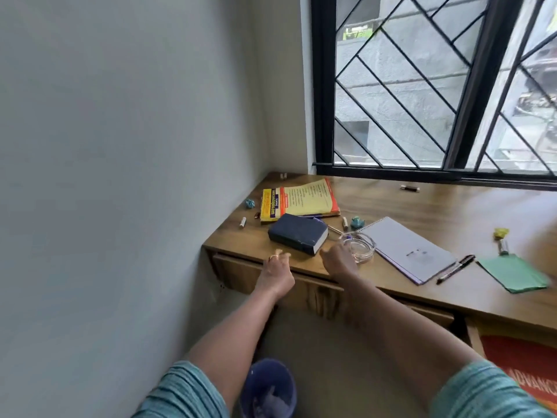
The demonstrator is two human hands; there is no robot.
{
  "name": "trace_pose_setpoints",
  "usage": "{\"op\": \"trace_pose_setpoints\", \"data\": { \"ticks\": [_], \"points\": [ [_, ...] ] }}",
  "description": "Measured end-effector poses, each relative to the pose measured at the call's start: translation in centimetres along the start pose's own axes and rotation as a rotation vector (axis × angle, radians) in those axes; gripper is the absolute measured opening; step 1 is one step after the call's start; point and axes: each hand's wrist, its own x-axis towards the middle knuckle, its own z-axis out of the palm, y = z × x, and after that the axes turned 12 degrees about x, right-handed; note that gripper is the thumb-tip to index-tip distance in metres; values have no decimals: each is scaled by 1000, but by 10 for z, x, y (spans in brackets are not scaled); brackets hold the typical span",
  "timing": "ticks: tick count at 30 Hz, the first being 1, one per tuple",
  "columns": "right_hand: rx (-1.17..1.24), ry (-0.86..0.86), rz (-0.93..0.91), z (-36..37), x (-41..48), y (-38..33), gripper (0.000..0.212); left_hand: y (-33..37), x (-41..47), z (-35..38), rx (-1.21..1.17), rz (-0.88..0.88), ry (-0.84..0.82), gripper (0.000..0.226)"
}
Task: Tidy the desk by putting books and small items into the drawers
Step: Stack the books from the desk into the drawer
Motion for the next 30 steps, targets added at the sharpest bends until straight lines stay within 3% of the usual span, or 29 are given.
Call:
{"op": "trace_pose_setpoints", "data": {
  "ticks": [8, 15, 18, 21, 25, 30],
  "points": [
    [20, 71, -21, -1, 161, -50, 32, -34, 176, -35, 18, -118, -22, 48],
    [-17, 51, 121, -7, 258, -67, 35, -57, 276, -34, 119, -101, -81, 39],
    [-38, -3, 135, 9, 286, -67, 47, -65, 297, -27, 196, -1, -162, 51],
    [-71, 0, 274, 31, 311, -66, 60, -68, 311, -23, 248, 71, -187, 66],
    [-134, 42, 438, 48, 329, -76, 66, -73, 318, -14, 264, 107, -136, 67],
    [-153, 29, 536, 44, 349, -83, 89, -78, 321, -6, 291, 154, -112, 70]
  ]
}}
